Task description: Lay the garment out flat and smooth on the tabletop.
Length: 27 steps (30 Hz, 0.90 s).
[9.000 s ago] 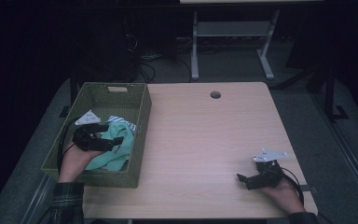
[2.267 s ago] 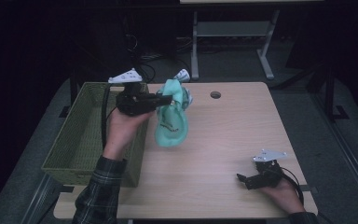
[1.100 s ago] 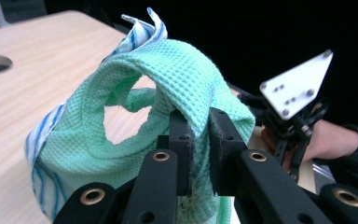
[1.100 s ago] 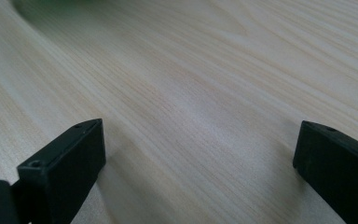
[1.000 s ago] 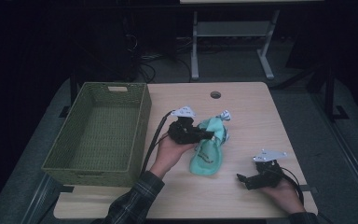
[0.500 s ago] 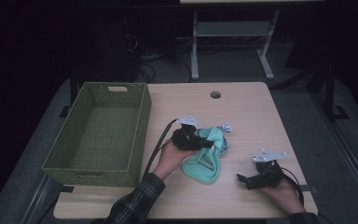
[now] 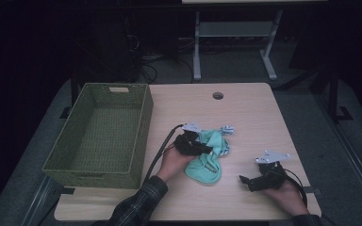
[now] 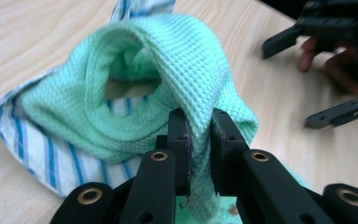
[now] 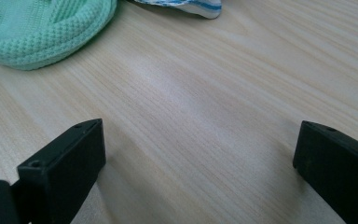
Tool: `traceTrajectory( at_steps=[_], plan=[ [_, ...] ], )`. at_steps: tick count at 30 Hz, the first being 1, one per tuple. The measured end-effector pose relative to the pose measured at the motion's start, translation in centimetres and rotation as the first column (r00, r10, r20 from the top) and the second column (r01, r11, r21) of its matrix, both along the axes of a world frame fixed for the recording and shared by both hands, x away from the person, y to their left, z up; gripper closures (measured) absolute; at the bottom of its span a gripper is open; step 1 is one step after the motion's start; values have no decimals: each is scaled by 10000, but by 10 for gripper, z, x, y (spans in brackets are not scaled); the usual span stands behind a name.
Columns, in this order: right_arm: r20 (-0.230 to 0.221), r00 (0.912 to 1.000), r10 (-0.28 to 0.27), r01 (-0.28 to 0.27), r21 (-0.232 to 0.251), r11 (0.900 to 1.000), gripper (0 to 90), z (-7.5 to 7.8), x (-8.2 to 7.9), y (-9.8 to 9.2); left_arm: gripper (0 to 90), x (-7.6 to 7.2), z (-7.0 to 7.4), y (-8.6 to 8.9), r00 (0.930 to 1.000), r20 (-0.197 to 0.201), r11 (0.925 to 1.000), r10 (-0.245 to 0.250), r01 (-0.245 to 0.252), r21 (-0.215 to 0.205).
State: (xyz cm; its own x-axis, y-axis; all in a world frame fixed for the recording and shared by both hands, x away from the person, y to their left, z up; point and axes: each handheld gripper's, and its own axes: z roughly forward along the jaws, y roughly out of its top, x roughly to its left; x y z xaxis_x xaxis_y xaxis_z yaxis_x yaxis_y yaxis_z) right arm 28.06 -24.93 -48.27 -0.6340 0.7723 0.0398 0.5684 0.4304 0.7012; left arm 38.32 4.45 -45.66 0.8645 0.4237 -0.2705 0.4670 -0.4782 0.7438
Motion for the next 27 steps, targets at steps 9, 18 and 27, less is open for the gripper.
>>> traceTrajectory(
  at_steps=[9,18,27],
  plan=[
    [7,10000,21,-21,-5,10000,18,0,0,0,614,-1,2,1,9995,185,9995,253,-256,190],
    [6,10000,28,-28,-2,10000,17,0,0,0,502,-10,32,13,9957,816,9990,444,-440,-76],
    [10,10000,28,-28,-1,10000,17,0,0,0,754,-37,41,25,9952,968,9973,-126,55,734]
  ],
)
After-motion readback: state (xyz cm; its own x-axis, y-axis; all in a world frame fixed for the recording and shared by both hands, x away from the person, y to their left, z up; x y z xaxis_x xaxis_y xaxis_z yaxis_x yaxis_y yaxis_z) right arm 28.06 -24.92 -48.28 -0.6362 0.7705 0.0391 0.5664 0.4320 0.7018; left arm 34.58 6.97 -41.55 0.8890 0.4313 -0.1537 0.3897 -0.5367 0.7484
